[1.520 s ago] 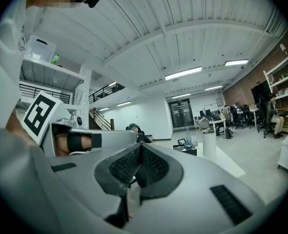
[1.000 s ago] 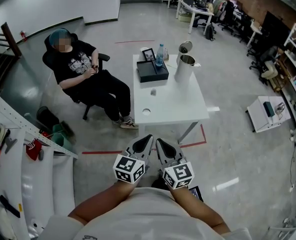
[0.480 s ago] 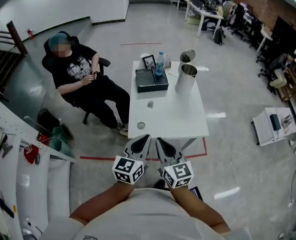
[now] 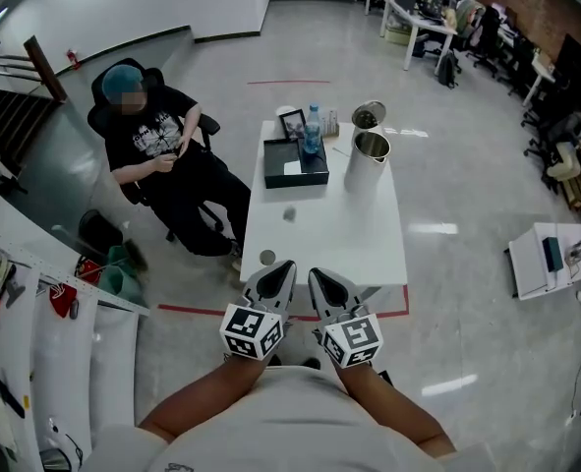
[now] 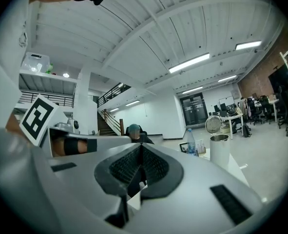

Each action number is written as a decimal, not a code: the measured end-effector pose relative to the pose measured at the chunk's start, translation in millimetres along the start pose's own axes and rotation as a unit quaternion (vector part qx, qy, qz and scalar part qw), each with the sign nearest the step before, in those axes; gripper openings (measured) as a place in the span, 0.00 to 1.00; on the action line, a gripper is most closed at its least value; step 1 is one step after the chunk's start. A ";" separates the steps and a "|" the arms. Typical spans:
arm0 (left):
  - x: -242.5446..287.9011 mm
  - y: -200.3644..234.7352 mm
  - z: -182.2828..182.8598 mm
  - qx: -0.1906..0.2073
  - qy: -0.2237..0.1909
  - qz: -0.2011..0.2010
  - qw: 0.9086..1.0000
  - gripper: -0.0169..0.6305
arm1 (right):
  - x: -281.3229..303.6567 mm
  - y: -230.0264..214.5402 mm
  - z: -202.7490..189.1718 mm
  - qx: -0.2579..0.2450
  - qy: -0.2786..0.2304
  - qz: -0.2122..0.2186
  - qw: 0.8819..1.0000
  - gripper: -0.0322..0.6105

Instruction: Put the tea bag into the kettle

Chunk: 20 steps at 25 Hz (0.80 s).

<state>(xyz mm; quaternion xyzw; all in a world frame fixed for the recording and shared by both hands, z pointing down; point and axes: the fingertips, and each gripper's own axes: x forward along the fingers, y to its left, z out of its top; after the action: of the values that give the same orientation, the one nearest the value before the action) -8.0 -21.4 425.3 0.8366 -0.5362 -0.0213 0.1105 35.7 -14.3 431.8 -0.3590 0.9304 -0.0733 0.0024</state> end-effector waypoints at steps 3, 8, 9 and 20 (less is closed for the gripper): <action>12.4 2.2 -2.6 -0.008 -0.001 0.003 1.000 0.04 | 2.7 -13.7 0.2 0.010 0.001 -0.001 1.000 0.06; 39.6 9.2 -3.2 -0.017 -0.003 -0.005 1.000 0.04 | 11.8 -34.7 2.9 0.010 0.001 -0.009 1.000 0.06; 43.8 11.6 -2.9 -0.019 -0.003 -0.006 1.000 0.04 | 14.6 -38.7 3.7 0.010 0.000 -0.012 1.000 0.06; 88.6 77.9 4.8 -0.030 0.012 -0.019 0.999 0.05 | 88.2 -62.8 0.1 0.018 0.004 -0.028 0.999 0.06</action>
<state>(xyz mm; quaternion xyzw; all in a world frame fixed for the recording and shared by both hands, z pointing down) -40.7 -133.3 444.1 0.8433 -0.5177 -0.0289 0.1414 12.1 -119.2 444.6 -0.3841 0.9187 -0.0916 0.0037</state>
